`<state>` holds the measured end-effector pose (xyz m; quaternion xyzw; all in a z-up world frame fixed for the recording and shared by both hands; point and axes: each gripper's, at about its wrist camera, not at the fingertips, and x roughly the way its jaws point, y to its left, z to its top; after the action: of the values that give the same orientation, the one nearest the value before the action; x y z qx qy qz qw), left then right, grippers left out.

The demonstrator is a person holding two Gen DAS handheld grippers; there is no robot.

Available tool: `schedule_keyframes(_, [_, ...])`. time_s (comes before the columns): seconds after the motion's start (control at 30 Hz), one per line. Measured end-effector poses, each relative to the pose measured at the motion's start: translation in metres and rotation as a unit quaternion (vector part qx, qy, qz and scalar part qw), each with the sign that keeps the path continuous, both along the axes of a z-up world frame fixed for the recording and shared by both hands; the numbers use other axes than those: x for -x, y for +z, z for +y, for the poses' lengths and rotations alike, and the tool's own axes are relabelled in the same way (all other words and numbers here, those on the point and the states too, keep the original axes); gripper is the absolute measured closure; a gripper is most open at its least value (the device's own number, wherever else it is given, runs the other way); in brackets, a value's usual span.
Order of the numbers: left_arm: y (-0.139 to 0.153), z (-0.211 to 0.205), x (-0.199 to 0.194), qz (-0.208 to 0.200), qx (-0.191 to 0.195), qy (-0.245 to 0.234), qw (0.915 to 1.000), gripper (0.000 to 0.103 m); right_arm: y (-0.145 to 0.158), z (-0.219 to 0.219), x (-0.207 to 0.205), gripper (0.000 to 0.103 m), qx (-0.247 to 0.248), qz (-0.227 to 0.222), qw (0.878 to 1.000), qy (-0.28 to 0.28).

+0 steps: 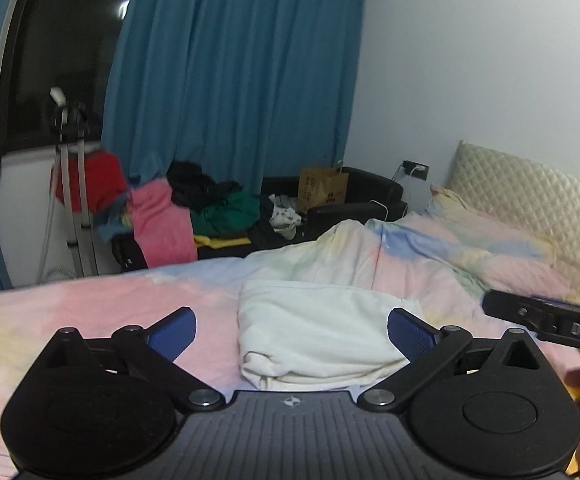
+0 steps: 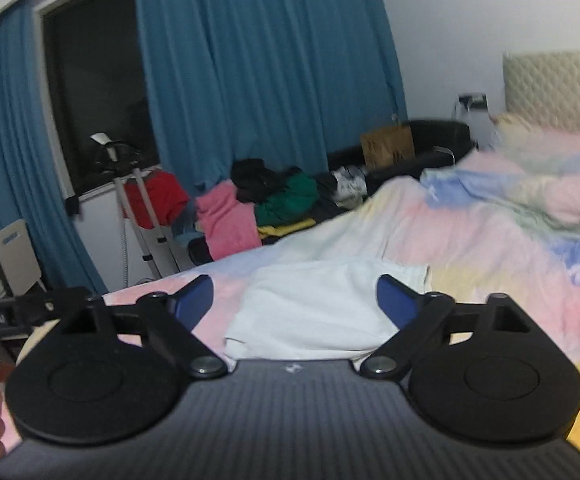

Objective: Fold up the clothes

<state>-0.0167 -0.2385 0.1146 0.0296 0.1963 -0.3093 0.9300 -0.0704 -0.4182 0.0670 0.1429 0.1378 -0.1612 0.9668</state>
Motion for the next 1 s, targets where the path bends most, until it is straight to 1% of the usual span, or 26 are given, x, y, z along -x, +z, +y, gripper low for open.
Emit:
schedule_keyframes(0.13, [-0.008,0.016,0.036,-0.01,0.008,-0.006,0.9999,0.0,-0.006,0.026,0.016,0.014,0.024,-0.004,1.0,0.001])
schedule_keyframes(0.23, [-0.02,0.028,0.056,-0.024,0.007,0.003,0.9997,0.0,-0.014,0.044,0.024,0.014,0.035,-0.012,0.999,-0.005])
schedule_keyframes(0.33, [-0.034,0.036,0.065,-0.025,0.003,0.014,0.9996,0.0,-0.025,0.06,0.028,0.014,0.051,-0.016,0.999,-0.011])
schedule_keyframes(0.47, [-0.055,0.048,0.065,-0.018,0.019,0.023,0.9994,0.0,-0.049,0.069,0.028,0.014,0.059,-0.015,0.998,-0.024])
schedule_keyframes(0.57, [-0.067,0.052,0.063,-0.018,0.015,0.037,0.999,0.0,-0.065,0.074,0.023,0.014,0.077,-0.003,0.997,-0.031])
schedule_keyframes(0.67, [-0.073,0.055,0.06,-0.018,0.016,0.037,0.999,0.0,-0.079,0.076,0.018,0.014,0.084,0.008,0.996,-0.039])
schedule_keyframes(0.83, [-0.076,0.054,0.058,-0.03,0.018,0.041,0.9986,0.0,-0.087,0.075,0.012,0.014,0.082,0.024,0.995,-0.06])
schedule_keyframes(0.93, [-0.08,0.055,0.054,-0.021,0.022,0.04,0.9988,0.0,-0.092,0.076,0.007,0.014,0.079,0.04,0.994,-0.061])
schedule_keyframes(1.0, [-0.084,0.053,0.052,-0.016,0.016,0.039,0.999,0.0,-0.094,0.077,0.005,0.014,0.079,0.044,0.994,-0.061])
